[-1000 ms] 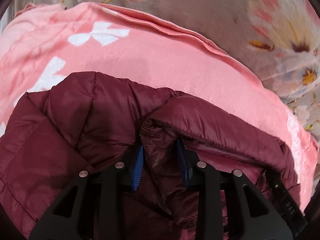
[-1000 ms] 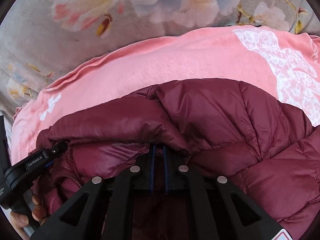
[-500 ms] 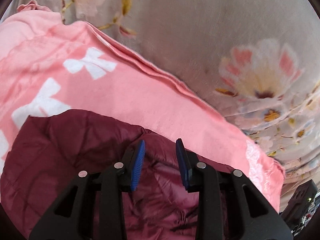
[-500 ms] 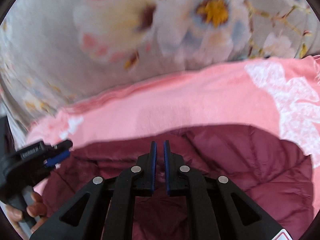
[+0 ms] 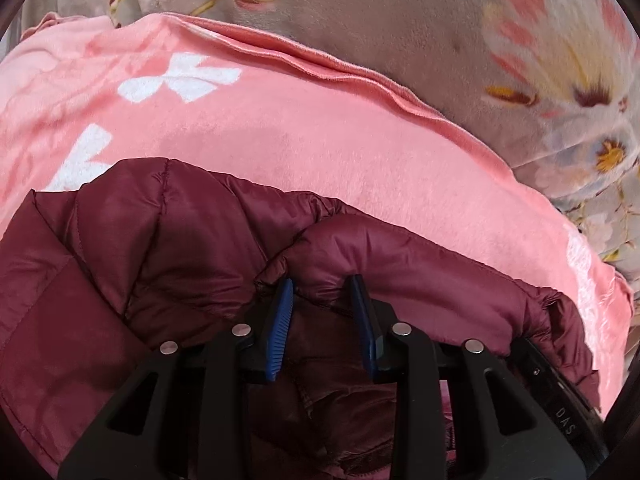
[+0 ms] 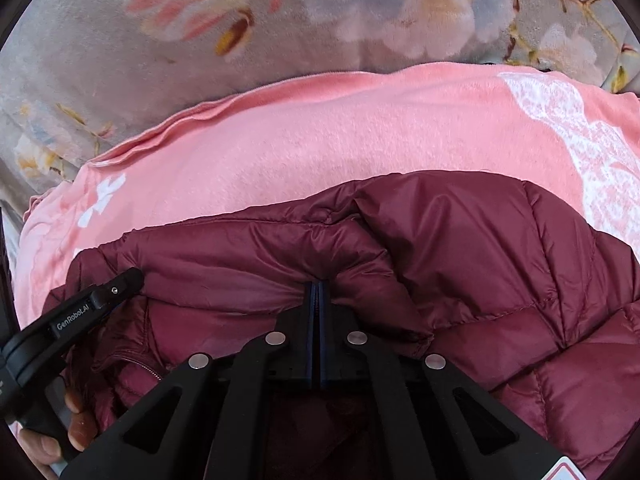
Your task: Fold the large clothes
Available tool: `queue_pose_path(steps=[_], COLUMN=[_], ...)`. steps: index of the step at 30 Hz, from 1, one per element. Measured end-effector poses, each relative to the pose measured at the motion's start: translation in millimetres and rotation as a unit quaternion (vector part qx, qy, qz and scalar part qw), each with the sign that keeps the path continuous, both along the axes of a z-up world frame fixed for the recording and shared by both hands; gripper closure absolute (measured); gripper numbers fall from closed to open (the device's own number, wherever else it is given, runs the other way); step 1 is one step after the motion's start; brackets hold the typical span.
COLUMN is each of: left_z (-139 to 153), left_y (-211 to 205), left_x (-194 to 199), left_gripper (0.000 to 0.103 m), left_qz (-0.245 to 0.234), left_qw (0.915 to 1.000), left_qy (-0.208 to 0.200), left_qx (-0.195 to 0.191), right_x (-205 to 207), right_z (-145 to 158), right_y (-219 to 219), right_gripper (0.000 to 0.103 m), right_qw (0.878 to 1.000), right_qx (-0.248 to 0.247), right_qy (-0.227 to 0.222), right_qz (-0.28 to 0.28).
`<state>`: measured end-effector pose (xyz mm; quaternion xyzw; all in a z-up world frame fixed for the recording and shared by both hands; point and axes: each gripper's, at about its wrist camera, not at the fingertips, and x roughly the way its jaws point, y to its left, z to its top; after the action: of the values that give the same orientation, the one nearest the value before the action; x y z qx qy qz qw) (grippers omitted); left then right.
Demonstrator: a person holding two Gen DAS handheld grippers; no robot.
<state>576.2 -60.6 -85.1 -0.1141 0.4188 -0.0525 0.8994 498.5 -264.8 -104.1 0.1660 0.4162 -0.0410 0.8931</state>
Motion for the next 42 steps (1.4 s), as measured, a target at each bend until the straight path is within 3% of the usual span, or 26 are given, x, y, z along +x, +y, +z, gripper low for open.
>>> queue_pose_path(steps=[8, 12, 14, 15, 17, 20, 24, 27, 30, 31, 35, 38, 42], left_z=[-5.4, -4.9, -2.0, 2.7, 20.6, 52.9, 109.2, 138.6, 139.4, 134.5, 90.2, 58.8, 20.0], left_y=[-11.1, -11.4, -1.6, 8.0, 30.7, 57.9, 101.1, 133.4, 158.4, 167.1, 213.6, 234.6, 251.7], left_x=[2.3, 2.2, -3.4, -12.6, -45.5, -101.7, -214.8, -298.9, -365.7, -378.7, -412.9, -419.1, -421.7], left_gripper=[0.074, 0.074, 0.073, 0.073, 0.056, 0.049, 0.038, 0.03, 0.015, 0.009, 0.008, 0.008, 0.008], left_qz=[-0.002, 0.001, 0.007, 0.013, 0.026, 0.004, -0.007, -0.012, -0.01, -0.002, 0.054, 0.095, 0.121], left_qw=[0.999, 0.999, 0.9997, 0.9996, 0.9982, 0.9951, 0.9905, 0.9884, 0.991, 0.992, 0.9935, 0.9912, 0.9853], left_qy=[-0.006, -0.012, -0.019, -0.023, -0.043, -0.08, -0.121, -0.137, -0.119, -0.109, -0.041, -0.012, 0.016], left_qx=[0.045, 0.044, 0.015, -0.005, -0.033, -0.057, -0.065, -0.065, -0.06, -0.064, -0.091, -0.092, -0.12], right_x=[4.6, -2.6, -27.3, -51.5, -95.9, -190.1, -322.2, -395.5, -458.4, -474.3, -511.2, -521.3, -517.6], right_z=[-1.6, 1.6, 16.9, 31.3, 55.9, 100.0, 147.7, 161.3, 147.8, 136.6, 88.4, 61.2, 29.2], right_y=[9.8, -2.1, -8.0, -7.1, -0.9, 10.3, 18.8, 23.3, 19.4, 15.5, -13.3, -30.2, -50.2], right_gripper=[0.103, 0.103, 0.094, 0.089, 0.089, 0.087, 0.067, 0.042, 0.027, 0.026, 0.026, 0.026, 0.026], right_qw=[0.999, 1.0, 0.999, 0.997, 0.992, 0.979, 0.967, 0.967, 0.973, 0.978, 0.989, 0.991, 0.99], right_qx=[-0.049, -0.008, 0.007, 0.013, 0.031, 0.021, 0.008, -0.008, -0.011, -0.012, 0.005, 0.016, 0.061], right_qy=[0.011, -0.012, -0.052, -0.078, -0.117, -0.186, -0.232, -0.235, -0.217, -0.199, -0.145, -0.117, -0.084], right_qz=[0.0, -0.005, -0.015, -0.008, 0.03, 0.075, 0.103, 0.096, 0.073, 0.058, -0.017, -0.06, -0.095])
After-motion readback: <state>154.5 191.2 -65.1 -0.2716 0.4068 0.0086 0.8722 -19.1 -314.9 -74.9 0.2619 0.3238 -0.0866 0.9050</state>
